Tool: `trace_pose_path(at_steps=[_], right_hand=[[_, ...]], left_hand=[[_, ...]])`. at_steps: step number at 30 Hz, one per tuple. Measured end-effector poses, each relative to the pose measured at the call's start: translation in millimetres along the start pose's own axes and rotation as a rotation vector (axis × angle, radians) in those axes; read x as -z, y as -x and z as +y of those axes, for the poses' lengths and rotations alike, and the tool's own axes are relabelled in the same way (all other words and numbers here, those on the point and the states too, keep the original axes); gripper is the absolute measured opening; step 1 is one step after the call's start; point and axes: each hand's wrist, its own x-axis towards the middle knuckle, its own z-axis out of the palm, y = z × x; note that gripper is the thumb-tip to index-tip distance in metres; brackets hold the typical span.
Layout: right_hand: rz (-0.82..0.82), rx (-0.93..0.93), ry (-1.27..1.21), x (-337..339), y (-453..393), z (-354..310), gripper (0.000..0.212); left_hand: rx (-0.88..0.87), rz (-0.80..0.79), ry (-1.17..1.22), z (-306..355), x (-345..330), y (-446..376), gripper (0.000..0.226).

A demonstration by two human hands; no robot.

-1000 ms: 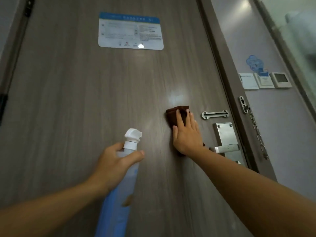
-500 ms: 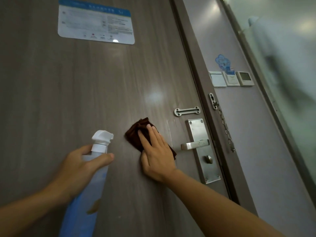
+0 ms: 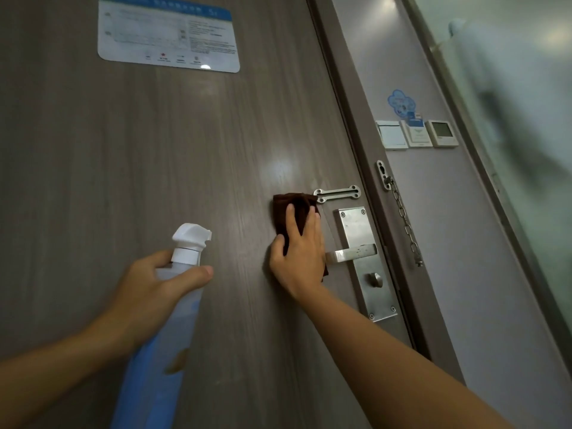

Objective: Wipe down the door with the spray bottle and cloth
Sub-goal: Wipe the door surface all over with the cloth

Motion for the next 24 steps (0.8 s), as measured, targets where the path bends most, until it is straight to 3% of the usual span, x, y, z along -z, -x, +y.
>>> trace_pose_path(at_steps=[6, 10, 15, 24], right_hand=[[-0.034, 0.081, 0.074, 8.1, 31.6, 32.2, 0.067], [-0.031, 0.035, 0.11, 11.9, 35.2, 41.3, 0.065], [-0.024, 0.015, 0.12, 19.1, 14.6, 50.7, 0.064], [-0.044, 0.111, 0.178, 25.4, 3.1, 69.7, 0.069]], left_hand=[[0.007, -0.03, 0.015, 2.1, -9.0, -2.3, 0.052], [0.009, -0.051, 0.017, 2.6, -12.5, 0.2, 0.038], [0.005, -0.053, 0.012, 3.7, -7.8, 2.8, 0.051], [0.004, -0.046, -0.028, 6.3, 5.7, 8.2, 0.048]])
